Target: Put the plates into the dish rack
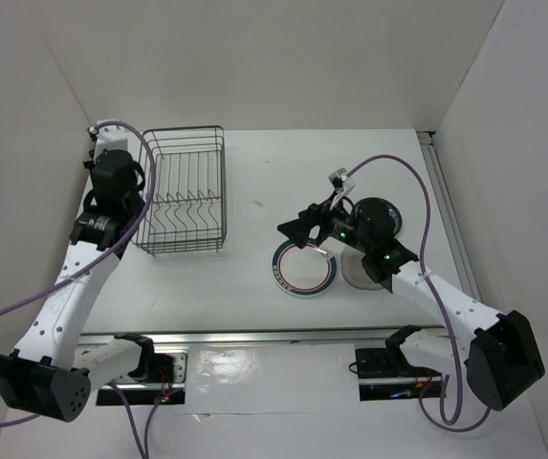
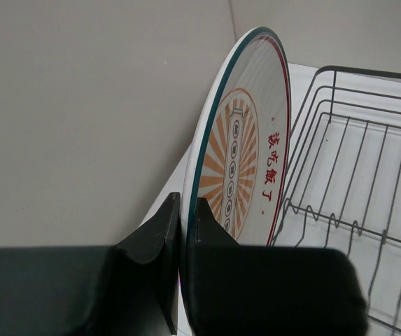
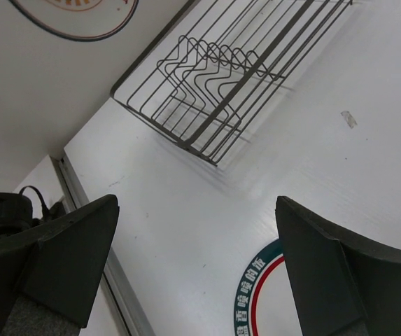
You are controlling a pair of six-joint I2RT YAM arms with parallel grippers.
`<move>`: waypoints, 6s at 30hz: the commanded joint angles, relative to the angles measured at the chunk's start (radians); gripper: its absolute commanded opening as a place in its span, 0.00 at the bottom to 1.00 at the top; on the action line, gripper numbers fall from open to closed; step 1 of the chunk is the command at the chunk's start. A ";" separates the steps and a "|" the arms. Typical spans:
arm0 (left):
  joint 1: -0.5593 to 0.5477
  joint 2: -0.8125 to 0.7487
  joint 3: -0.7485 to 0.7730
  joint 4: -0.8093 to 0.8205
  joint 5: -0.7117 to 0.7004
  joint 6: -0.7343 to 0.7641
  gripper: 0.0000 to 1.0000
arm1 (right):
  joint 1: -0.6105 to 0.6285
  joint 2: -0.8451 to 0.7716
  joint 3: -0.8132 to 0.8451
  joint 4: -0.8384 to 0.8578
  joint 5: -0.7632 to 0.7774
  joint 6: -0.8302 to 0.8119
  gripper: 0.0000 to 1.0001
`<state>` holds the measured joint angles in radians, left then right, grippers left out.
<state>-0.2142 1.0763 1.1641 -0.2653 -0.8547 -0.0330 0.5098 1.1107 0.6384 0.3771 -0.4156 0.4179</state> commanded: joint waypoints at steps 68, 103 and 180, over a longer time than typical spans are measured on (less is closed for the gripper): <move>0.091 -0.013 0.031 0.047 0.881 -0.255 1.00 | 0.182 -0.520 -0.393 -0.752 0.669 0.659 0.97; 0.091 -0.012 0.013 0.066 0.939 -0.265 1.00 | 0.283 0.101 -0.568 0.071 0.828 0.838 0.28; -0.013 0.108 0.066 0.015 0.295 -0.070 0.00 | 0.256 -0.201 -0.097 -0.026 0.644 0.185 1.00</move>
<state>-0.2287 1.1015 1.2160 -0.2764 -0.3840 -0.1509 0.7727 0.9016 0.5125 0.3782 0.2462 0.6300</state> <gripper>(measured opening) 0.110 0.998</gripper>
